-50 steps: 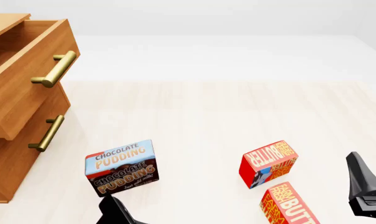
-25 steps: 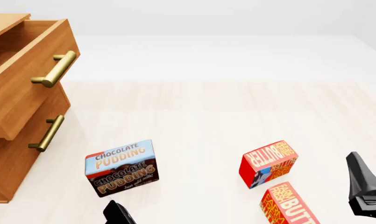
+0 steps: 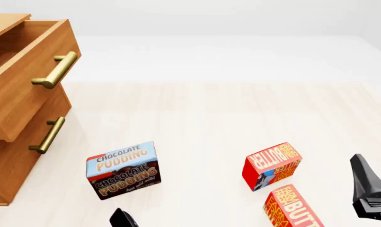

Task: Put the bowl in the top drawer of the cabinet.

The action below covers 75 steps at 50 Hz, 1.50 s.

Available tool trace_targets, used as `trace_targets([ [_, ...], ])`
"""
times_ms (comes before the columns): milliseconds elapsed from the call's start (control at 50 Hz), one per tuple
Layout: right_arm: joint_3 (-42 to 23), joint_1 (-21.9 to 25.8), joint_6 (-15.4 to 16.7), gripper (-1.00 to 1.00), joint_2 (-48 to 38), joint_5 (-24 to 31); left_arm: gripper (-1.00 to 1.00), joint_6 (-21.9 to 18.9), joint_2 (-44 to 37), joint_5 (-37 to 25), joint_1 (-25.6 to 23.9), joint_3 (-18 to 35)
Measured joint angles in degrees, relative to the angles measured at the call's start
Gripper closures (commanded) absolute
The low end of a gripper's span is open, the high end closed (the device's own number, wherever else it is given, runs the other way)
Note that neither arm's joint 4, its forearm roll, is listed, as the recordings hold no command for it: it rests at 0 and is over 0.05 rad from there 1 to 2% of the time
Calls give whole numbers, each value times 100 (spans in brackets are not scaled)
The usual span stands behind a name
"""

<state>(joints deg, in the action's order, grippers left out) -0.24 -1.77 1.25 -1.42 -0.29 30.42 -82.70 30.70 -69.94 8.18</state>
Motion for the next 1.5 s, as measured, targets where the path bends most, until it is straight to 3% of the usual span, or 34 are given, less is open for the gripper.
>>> trace_targets([
  [40,0,0,2,-100,-9,-5,-100,12,-33,46,-11,-5],
  [60,0,0,4,-100,-12,-6,100,17,-47,66,-14,-8],
  [740,-2,55,10,-100,31,11,100,-15,701,-451,91,-11],
  [980,-3,90,-5,-100,70,21,100,-183,1243,-1082,199,170],
  [1500,-4,183,-40,-100,112,12,100,-949,2593,-2845,756,949],
])
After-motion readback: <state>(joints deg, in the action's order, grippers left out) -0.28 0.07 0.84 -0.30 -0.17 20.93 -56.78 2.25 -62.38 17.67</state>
